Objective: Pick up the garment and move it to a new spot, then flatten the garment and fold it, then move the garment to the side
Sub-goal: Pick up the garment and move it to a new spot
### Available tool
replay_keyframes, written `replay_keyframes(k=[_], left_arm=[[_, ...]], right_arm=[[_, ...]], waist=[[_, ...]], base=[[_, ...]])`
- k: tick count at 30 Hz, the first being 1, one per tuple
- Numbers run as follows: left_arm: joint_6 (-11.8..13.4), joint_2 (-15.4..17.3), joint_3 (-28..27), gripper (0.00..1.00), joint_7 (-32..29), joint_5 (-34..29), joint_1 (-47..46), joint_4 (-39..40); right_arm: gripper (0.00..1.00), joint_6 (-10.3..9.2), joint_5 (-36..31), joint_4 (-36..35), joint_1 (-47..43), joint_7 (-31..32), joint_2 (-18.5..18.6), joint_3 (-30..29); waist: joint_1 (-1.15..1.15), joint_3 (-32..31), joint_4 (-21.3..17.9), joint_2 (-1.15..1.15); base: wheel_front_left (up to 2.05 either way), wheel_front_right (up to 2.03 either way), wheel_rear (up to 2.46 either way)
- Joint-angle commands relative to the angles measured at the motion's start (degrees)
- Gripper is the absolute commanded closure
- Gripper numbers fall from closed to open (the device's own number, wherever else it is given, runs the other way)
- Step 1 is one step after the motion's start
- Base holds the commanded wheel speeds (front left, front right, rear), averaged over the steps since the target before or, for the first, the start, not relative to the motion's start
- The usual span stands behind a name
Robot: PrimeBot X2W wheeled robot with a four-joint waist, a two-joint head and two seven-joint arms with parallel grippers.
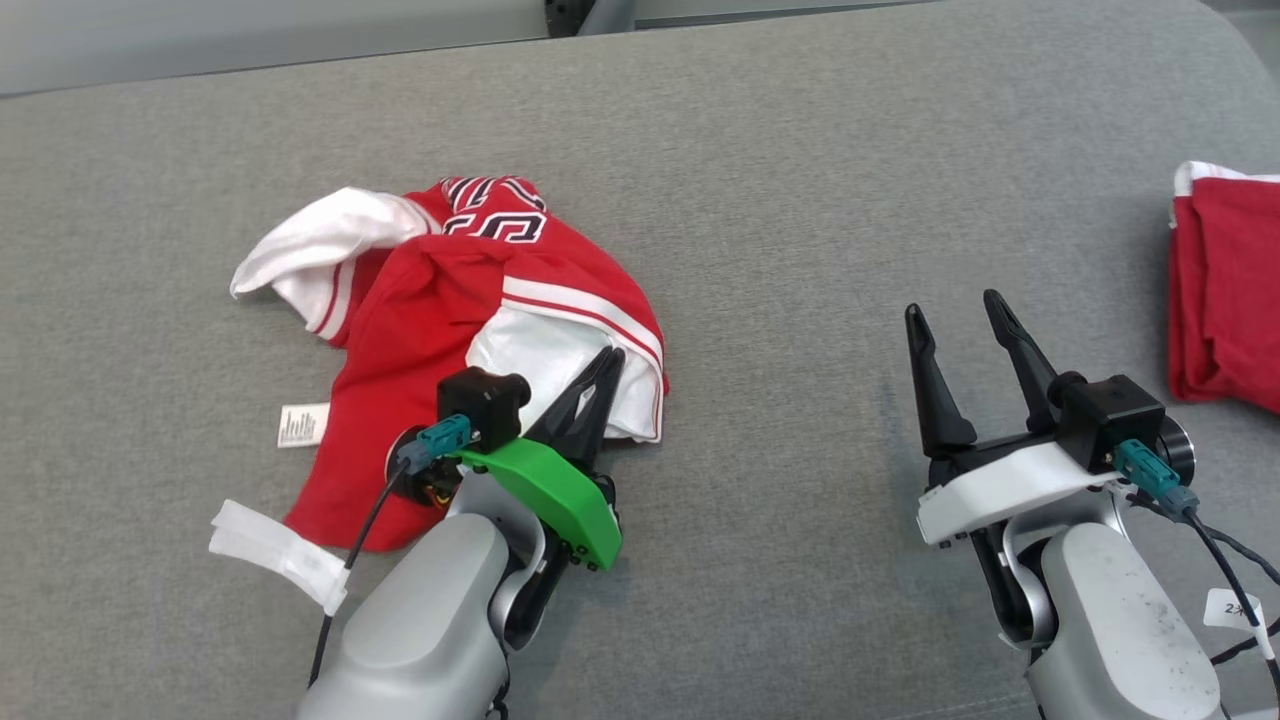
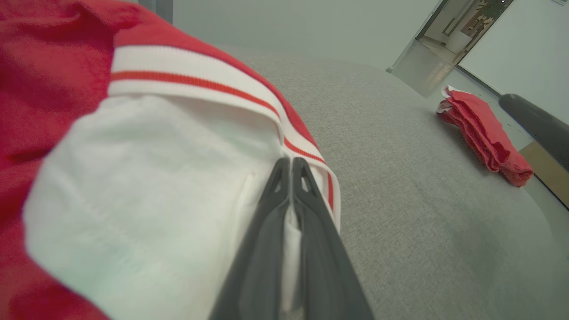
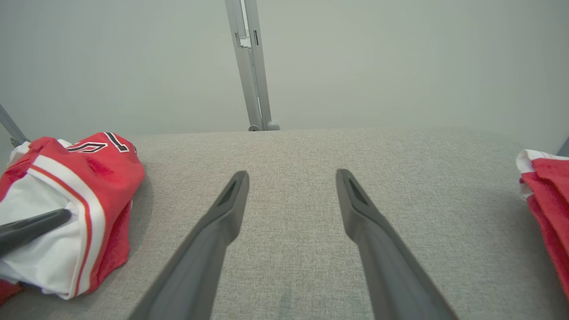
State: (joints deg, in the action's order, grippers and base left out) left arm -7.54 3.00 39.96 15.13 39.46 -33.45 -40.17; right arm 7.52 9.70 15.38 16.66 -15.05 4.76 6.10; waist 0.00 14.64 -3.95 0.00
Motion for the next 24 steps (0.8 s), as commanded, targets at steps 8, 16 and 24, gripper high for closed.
replay_keyframes(k=[8,16,24], left_arm=[[0.8,0.1,2.6,0.58,0.0,1.9,2.6,2.3],[4.4,0.1,-7.6,0.0,0.0,-5.7,9.8,8.7],[7.0,2.0,-21.7,0.0,0.0,-17.0,22.9,16.3]], right_arm=[[0.0,-0.06,0.9,1.1,-1.3,-0.2,-0.7,0.3],[0.0,-0.06,2.1,2.1,-2.8,-0.2,-1.2,2.6],[0.0,-0.06,3.0,3.9,-5.1,-0.2,-1.4,7.2]], waist=[[0.0,-2.8,-4.5,0.0],[0.0,-7.9,-2.1,0.0],[0.0,-12.2,0.5,0.0]], base=[[0.0,0.0,0.0],[0.0,0.0,0.0],[0.0,0.0,0.0]])
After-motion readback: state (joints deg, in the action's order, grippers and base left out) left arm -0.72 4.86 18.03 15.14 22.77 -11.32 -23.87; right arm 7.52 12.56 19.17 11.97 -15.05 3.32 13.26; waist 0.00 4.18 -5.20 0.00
